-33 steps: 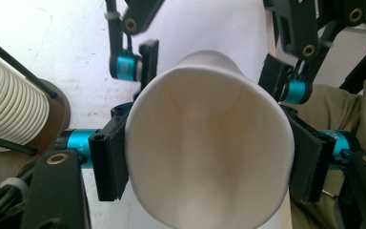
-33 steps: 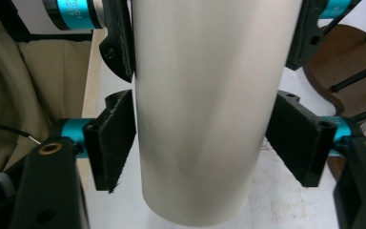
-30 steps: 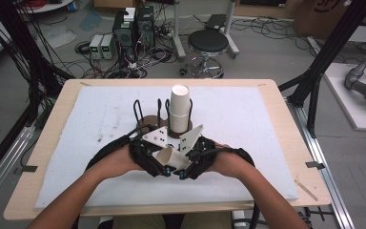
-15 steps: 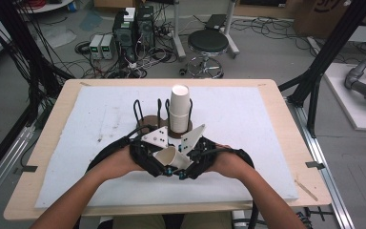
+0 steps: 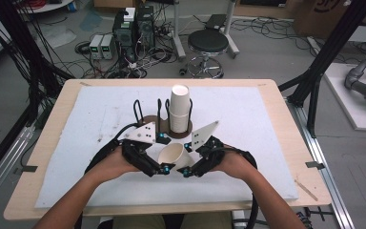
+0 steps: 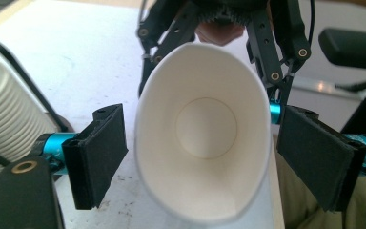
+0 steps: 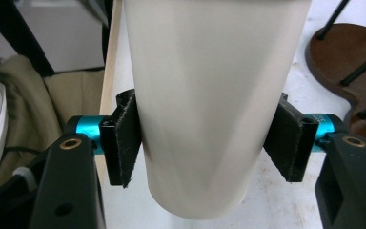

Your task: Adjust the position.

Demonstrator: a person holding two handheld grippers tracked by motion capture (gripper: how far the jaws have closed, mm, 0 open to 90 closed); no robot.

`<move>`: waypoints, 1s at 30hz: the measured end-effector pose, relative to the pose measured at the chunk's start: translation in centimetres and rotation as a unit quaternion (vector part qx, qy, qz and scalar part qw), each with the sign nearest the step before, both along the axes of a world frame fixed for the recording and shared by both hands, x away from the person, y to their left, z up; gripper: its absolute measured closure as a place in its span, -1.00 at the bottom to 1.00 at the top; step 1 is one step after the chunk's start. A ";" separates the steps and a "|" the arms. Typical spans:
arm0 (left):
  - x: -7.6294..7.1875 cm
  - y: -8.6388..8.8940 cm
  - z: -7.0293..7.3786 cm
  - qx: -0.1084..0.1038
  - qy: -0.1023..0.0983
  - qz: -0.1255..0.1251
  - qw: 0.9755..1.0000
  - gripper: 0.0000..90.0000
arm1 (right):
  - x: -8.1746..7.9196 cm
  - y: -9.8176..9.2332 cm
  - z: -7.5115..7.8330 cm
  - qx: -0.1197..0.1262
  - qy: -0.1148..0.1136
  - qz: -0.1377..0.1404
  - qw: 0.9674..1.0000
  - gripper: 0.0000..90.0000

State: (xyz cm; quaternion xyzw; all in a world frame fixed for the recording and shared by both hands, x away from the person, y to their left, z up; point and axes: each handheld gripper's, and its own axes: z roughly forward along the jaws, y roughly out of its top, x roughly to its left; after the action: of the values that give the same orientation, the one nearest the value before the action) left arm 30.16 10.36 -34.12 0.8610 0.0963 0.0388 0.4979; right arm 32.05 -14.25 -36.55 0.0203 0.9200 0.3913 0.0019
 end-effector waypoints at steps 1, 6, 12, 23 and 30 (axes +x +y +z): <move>0.0 0.4 -0.1 -0.009 0.000 0.005 1.000 -0.62 | 0.1 -0.2 -0.1 0.006 0.001 -0.001 1.000 -0.20; -0.3 2.2 -0.5 -0.068 0.002 0.044 0.997 -0.62 | 0.2 -1.4 -0.5 0.024 0.006 -0.023 0.999 -0.20; -0.5 4.2 -1.7 -0.107 -0.008 0.093 0.990 -0.62 | 0.1 -2.9 -1.2 0.051 -0.001 -0.055 0.997 -0.21; -0.8 6.8 -3.9 -0.149 -0.026 0.161 0.975 -0.62 | -0.5 -6.5 -2.4 0.135 -0.045 -0.135 0.980 -0.22; -0.8 7.5 -4.6 -0.158 -0.031 0.184 0.970 -0.61 | -0.9 -8.3 -2.7 0.167 -0.071 -0.184 0.966 -0.22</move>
State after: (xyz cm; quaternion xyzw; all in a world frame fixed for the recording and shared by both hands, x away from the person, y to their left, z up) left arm 29.35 17.90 -38.69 0.7370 0.2425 0.1406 0.6150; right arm 31.19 -22.51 -39.23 0.1613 0.8194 0.5331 0.1357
